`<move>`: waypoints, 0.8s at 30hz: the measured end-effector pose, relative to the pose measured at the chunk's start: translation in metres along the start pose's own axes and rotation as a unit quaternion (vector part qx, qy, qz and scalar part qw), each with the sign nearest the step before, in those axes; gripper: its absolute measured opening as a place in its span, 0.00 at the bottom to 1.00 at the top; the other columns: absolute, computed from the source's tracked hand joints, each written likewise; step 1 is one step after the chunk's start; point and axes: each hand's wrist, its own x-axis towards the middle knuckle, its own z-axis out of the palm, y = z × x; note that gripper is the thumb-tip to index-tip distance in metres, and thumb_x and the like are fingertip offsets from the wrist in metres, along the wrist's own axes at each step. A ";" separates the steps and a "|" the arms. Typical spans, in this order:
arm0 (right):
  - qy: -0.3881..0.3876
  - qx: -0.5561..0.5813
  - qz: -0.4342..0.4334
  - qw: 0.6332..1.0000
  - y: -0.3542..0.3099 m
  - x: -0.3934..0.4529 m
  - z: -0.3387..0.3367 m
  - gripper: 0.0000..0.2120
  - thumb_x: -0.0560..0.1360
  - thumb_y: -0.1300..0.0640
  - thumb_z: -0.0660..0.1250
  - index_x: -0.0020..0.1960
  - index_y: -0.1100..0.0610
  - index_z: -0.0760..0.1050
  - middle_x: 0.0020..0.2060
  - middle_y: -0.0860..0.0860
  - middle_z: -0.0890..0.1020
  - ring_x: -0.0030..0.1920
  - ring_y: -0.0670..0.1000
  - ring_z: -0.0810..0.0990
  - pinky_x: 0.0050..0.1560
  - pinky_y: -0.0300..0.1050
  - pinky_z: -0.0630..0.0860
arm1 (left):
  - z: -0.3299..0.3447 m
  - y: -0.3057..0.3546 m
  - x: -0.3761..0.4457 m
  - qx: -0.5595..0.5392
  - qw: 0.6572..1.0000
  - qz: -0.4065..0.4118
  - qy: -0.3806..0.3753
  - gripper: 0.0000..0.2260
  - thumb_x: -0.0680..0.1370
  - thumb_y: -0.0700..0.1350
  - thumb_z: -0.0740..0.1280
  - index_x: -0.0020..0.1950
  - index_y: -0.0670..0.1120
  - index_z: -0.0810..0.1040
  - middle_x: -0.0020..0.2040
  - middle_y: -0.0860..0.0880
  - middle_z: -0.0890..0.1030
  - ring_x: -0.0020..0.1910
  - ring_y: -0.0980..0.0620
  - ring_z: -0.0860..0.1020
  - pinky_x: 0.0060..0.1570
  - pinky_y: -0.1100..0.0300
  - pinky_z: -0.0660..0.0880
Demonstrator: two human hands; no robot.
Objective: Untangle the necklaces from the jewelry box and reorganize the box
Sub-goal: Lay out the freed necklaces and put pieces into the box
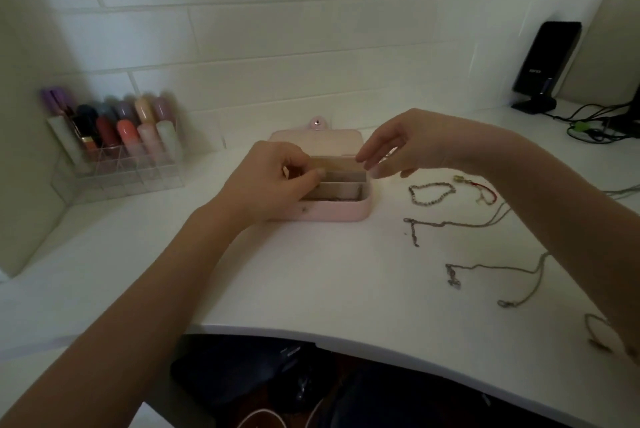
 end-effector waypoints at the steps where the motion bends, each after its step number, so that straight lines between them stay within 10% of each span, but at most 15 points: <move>1: -0.001 0.022 0.003 1.000 0.003 -0.005 -0.006 0.11 0.70 0.62 0.74 0.51 0.53 0.82 0.45 0.49 0.86 0.39 0.40 0.81 0.34 0.30 0.74 | 0.002 0.002 -0.001 0.009 1.000 0.005 -0.004 0.19 0.67 0.59 0.61 0.33 0.44 0.79 0.29 0.53 0.75 0.31 0.57 0.70 0.37 0.57 0.69; 6: 0.100 0.090 0.023 0.991 0.022 -0.032 -0.032 0.09 0.72 0.62 0.72 0.51 0.55 0.81 0.44 0.50 0.86 0.43 0.43 0.84 0.38 0.31 0.78 | 0.009 0.027 -0.006 -0.008 0.996 0.052 -0.069 0.02 0.69 0.56 0.66 0.40 0.64 0.78 0.38 0.72 0.77 0.43 0.73 0.74 0.45 0.74 0.67; 11: 0.131 0.055 0.082 0.986 0.057 -0.061 -0.043 0.07 0.72 0.60 0.72 0.49 0.54 0.82 0.43 0.49 0.86 0.39 0.42 0.83 0.35 0.31 0.77 | 0.027 0.026 -0.002 -0.003 0.988 0.116 -0.101 0.12 0.74 0.52 0.67 0.54 0.50 0.81 0.52 0.65 0.77 0.53 0.66 0.73 0.56 0.73 0.63; 19: 0.198 -0.130 0.155 0.959 0.101 -0.082 -0.056 0.03 0.73 0.60 0.72 0.46 0.55 0.81 0.37 0.50 0.79 0.32 0.49 0.74 0.26 0.37 0.69 | 0.042 0.041 0.003 -0.020 0.987 0.092 -0.129 0.04 0.75 0.41 0.69 0.45 0.49 0.76 0.38 0.55 0.73 0.39 0.62 0.72 0.44 0.72 0.64; 24: 0.246 -0.178 0.204 0.931 0.134 -0.077 -0.055 0.13 0.75 0.61 0.69 0.58 0.62 0.79 0.56 0.59 0.81 0.55 0.58 0.78 0.54 0.45 0.72 | 0.050 0.048 0.002 -0.015 0.991 0.079 -0.103 0.05 0.75 0.42 0.70 0.49 0.43 0.78 0.41 0.52 0.77 0.41 0.60 0.73 0.44 0.75 0.65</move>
